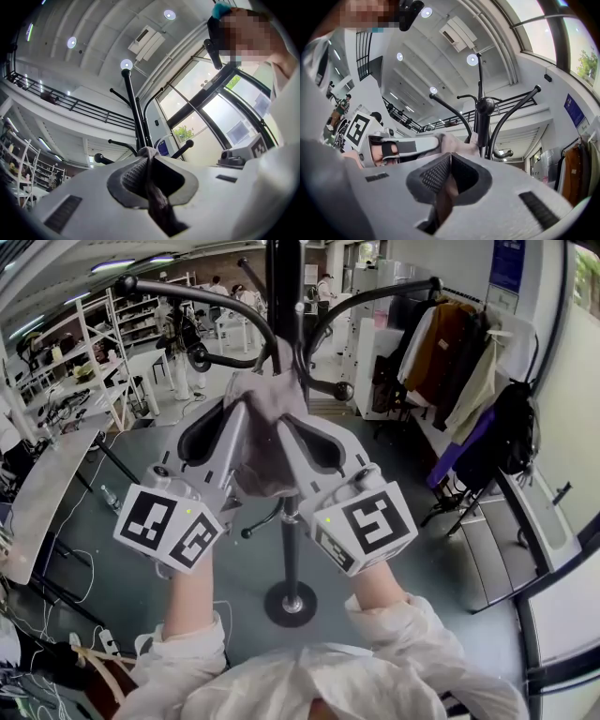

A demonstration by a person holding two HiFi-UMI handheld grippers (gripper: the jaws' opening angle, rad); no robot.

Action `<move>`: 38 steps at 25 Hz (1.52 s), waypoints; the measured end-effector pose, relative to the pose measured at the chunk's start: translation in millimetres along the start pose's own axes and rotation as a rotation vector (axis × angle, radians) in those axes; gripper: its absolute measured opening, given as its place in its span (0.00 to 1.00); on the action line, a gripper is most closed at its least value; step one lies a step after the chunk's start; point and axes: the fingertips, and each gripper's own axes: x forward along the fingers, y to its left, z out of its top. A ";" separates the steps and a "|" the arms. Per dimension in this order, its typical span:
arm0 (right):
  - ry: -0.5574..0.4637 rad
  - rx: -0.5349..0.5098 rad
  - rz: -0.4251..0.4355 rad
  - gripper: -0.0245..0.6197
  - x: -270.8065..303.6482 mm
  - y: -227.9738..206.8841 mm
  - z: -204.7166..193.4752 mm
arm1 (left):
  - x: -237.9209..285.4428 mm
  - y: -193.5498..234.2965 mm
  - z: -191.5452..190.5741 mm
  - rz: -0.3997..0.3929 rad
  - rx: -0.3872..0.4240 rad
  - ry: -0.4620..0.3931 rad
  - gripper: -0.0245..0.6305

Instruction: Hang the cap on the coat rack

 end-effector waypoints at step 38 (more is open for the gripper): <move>0.050 0.098 0.062 0.05 -33.6 29.8 -18.6 | -51.5 -24.3 -17.5 0.017 -0.029 0.091 0.26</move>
